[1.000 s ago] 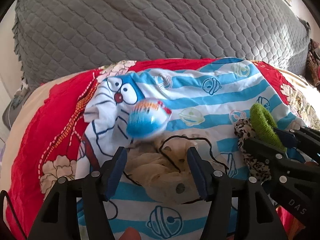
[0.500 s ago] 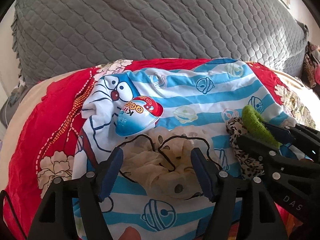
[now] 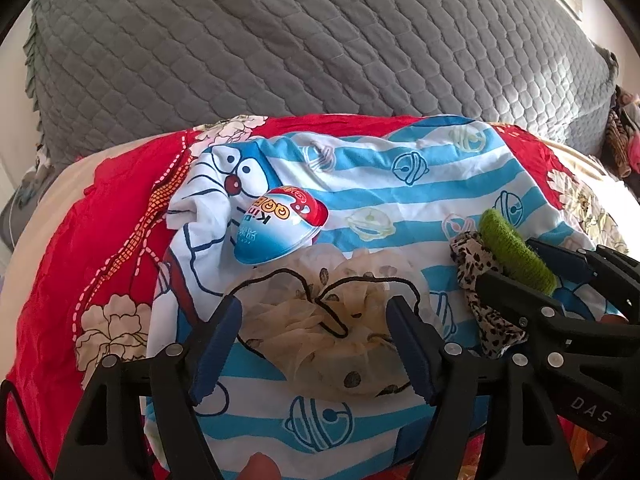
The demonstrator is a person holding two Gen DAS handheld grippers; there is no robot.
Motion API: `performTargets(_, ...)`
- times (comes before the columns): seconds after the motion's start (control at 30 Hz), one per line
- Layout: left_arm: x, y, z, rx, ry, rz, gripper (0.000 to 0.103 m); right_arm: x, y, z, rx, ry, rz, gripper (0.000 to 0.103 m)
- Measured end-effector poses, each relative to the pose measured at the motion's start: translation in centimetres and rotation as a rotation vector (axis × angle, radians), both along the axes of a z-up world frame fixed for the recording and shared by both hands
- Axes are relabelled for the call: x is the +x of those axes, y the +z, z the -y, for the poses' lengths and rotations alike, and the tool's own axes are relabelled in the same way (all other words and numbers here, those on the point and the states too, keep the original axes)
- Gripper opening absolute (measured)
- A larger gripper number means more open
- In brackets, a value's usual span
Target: Organize objects
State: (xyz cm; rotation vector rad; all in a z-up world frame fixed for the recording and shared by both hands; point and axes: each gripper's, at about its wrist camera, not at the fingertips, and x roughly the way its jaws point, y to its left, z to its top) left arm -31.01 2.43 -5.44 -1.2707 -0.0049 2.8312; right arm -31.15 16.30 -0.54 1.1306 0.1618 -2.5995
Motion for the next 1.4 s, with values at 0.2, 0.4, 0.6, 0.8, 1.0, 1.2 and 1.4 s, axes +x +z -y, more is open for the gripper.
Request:
performTargets(0.2, 0.2, 0.1, 0.3, 0.008, 0.007, 0.000, 0.077, 0.1, 0.2, 0.0, -0.006, -0.008, 0.001, 0.065)
performTargets(0.4, 0.3, 0.2, 0.3, 0.010, 0.008, 0.001, 0.078, 0.2, 0.2, 0.0, -0.004, -0.015, 0.000, 0.068)
performTargets(0.6, 0.6, 0.6, 0.2, 0.011, 0.007, -0.002, 0.078, 0.4, 0.7, -0.3, -0.016, -0.028, -0.010, 0.069)
performTargets(0.8, 1.0, 1.0, 0.2, 0.015, 0.006, -0.001, 0.079, 1.0, 0.9, -0.5, -0.026, -0.035, -0.002, 0.069)
performTargets(1.0, 1.8, 1.7, 0.1, -0.001, 0.003, -0.008, 0.079, 1.8, 1.4, -1.0, -0.046, -0.039, 0.004, 0.073)
performTargets(1.2, 2.5, 2.5, 0.0, -0.009, 0.008, -0.012, 0.079, 2.3, 1.8, -1.6, -0.049, -0.060, 0.020, 0.073)
performTargets(1.4, 3.4, 3.6, -0.2, 0.005, 0.025, -0.030, 0.079, 2.7, 2.2, -2.2, -0.039, -0.076, 0.038, 0.073)
